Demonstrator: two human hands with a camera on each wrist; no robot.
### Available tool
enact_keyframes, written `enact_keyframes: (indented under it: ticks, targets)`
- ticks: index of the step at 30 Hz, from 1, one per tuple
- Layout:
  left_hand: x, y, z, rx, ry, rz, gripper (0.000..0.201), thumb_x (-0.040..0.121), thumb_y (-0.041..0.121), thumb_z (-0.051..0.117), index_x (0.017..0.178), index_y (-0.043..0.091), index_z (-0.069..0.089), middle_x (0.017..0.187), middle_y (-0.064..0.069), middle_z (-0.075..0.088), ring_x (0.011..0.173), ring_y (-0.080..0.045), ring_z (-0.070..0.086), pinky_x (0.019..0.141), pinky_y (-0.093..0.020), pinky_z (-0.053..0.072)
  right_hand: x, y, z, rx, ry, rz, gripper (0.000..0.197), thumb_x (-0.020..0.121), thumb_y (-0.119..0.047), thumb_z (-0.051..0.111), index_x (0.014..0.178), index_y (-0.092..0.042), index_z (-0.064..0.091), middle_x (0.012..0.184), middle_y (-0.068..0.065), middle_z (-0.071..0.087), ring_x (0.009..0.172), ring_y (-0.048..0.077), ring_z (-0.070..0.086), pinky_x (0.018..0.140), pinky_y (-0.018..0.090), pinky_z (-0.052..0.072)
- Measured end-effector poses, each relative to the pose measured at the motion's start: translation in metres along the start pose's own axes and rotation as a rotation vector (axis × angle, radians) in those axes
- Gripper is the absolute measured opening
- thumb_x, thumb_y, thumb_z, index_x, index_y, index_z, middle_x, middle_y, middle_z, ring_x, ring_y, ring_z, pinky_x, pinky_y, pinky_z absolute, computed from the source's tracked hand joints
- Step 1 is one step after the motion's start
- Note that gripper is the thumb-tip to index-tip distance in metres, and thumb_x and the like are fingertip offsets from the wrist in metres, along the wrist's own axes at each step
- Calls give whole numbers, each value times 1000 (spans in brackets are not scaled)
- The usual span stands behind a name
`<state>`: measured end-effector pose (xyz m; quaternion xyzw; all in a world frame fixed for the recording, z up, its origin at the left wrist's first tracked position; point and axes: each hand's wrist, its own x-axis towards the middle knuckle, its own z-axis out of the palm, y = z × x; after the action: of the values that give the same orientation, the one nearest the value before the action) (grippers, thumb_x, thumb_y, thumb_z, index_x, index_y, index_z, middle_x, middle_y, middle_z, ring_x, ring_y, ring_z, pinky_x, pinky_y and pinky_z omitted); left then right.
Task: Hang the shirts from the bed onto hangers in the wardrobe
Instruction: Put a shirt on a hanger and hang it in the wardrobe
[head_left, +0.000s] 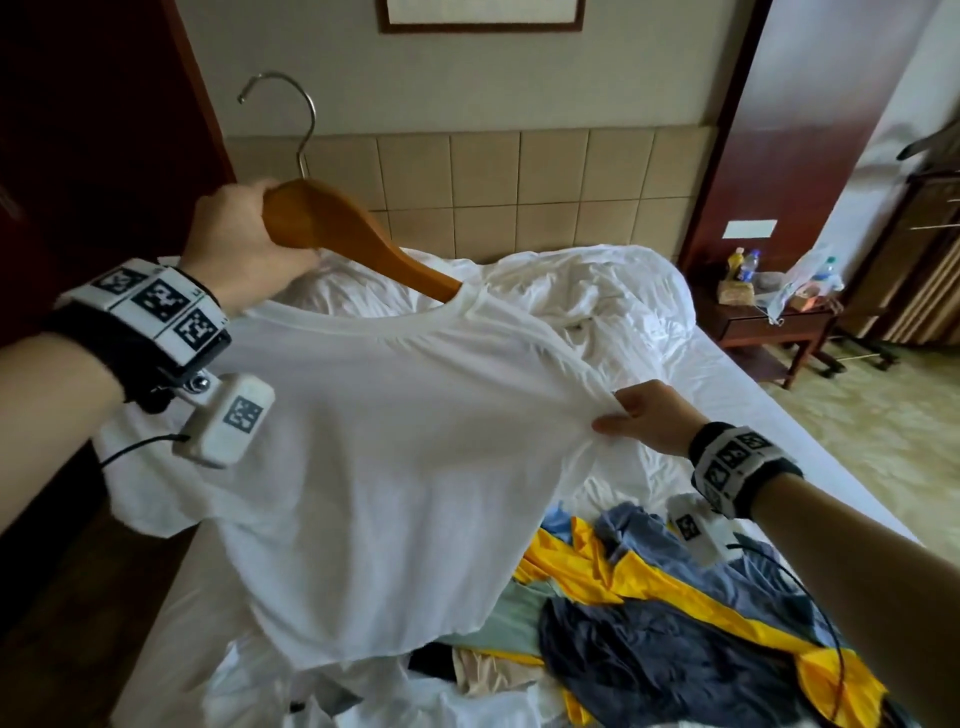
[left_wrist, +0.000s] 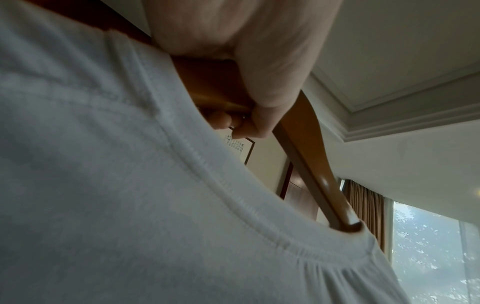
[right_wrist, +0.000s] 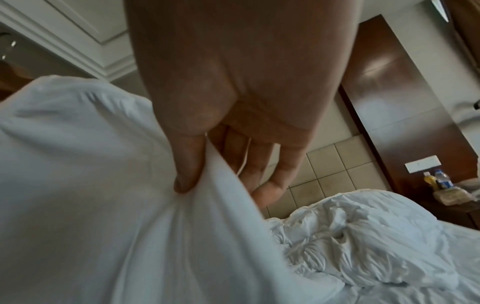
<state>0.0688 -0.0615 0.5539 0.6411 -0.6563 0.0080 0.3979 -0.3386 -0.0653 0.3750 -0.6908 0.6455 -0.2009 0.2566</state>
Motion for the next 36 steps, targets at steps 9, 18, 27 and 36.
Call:
enact_keyframes:
  ticks: [9, 18, 27, 36]
  targets:
    - [4, -3, 3, -89, -10, -72, 32, 72, 13, 78, 98, 22, 62, 81, -4, 66, 81, -25, 67, 82, -34, 53, 2, 3, 16, 3, -36, 50, 29, 77, -25, 84, 87, 1, 76, 81, 17, 71, 78, 32, 65, 72, 37, 51]
    - [-2, -5, 19, -86, -38, -46, 28, 71, 13, 78, 92, 22, 61, 85, -3, 66, 84, -24, 64, 79, -33, 51, -2, -60, 8, -46, -51, -144, 84, 64, -47, 88, 137, -27, 51, 120, -5, 62, 108, 13, 57, 93, 29, 45]
    - [-20, 14, 55, -146, -100, 41, 49, 64, 15, 81, 110, 25, 68, 99, 3, 71, 95, -20, 66, 85, -35, 54, 15, -216, 9, 67, 262, -404, 67, 67, -34, 87, 126, -26, 55, 102, -6, 64, 95, 15, 60, 81, 32, 49]
    - [-32, -52, 18, -257, -490, 65, 66, 70, 22, 89, 126, 20, 55, 111, 6, 65, 99, 8, 59, 77, -7, 45, 27, -226, 4, 84, 233, -282, 19, 70, -12, 79, 69, -14, 60, 61, 0, 56, 57, 16, 51, 53, 27, 39]
